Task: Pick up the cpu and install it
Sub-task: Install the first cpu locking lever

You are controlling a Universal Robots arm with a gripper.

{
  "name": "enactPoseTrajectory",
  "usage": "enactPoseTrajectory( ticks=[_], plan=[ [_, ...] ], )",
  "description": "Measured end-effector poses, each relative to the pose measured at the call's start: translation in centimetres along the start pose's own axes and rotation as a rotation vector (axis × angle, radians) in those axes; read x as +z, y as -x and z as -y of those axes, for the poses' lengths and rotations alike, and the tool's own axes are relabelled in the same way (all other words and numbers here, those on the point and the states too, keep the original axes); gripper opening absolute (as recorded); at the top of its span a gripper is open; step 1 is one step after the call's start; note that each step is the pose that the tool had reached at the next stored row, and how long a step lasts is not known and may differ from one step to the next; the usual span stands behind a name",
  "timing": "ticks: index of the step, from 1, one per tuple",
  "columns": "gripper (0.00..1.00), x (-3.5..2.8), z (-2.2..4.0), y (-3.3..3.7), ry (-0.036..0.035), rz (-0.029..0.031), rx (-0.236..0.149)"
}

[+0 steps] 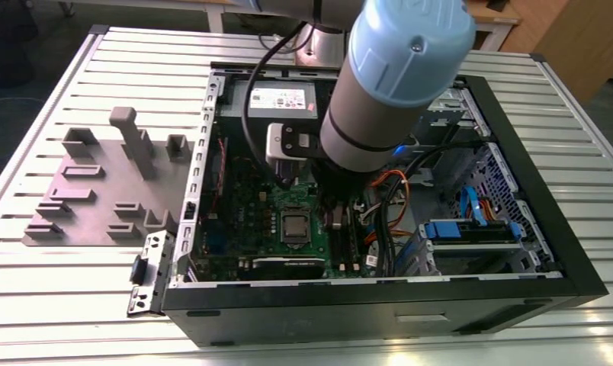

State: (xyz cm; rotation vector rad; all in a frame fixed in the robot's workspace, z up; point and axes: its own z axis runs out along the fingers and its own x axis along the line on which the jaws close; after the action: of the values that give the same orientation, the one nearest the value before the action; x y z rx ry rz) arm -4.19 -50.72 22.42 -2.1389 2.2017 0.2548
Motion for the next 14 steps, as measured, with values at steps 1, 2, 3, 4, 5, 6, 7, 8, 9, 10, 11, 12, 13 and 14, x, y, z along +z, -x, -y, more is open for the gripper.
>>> enactPoseTrajectory(
  ticks=[1, 2, 3, 4, 5, 6, 7, 8, 9, 10, 11, 12, 13, 14],
  plan=[
    [0.11, -0.02, -0.01, -0.11, 0.0001, -0.0009, -0.001],
    [0.11, -0.04, -0.02, -0.22, 0.0003, -0.0019, -0.002],
    [0.11, -0.05, -0.04, -0.3, 0.0004, -0.0026, -0.002],
    [0.11, -0.06, -0.04, -0.37, 0.0005, -0.0033, -0.003],
    [0.11, -0.07, -0.04, -0.43, 0.0006, -0.0037, -0.004],
    [0.11, -0.07, -0.04, -0.5, 0.0006, -0.0041, -0.004],
    [0.11, -0.08, -0.04, -0.56, 0.0007, -0.0047, -0.005],
    [0.11, -0.09, -0.04, -0.62, 0.0008, -0.0053, -0.005],
    [0.11, -0.09, -0.04, -0.68, 0.0008, -0.0057, -0.006],
    [0.11, -0.09, -0.04, -0.75, 0.0009, -0.0061, -0.006],
    [0.11, -0.08, -0.03, -0.82, 0.001, -0.0063, -0.006],
    [0.11, -0.06, -0.03, -0.89, 0.001, -0.0065, -0.007],
    [0.11, -0.01, -0.03, -0.94, 0.001, -0.0063, -0.007],
    [0.11, 0.06, -0.02, -0.98, 0.001, -0.0063, -0.008]
  ],
)
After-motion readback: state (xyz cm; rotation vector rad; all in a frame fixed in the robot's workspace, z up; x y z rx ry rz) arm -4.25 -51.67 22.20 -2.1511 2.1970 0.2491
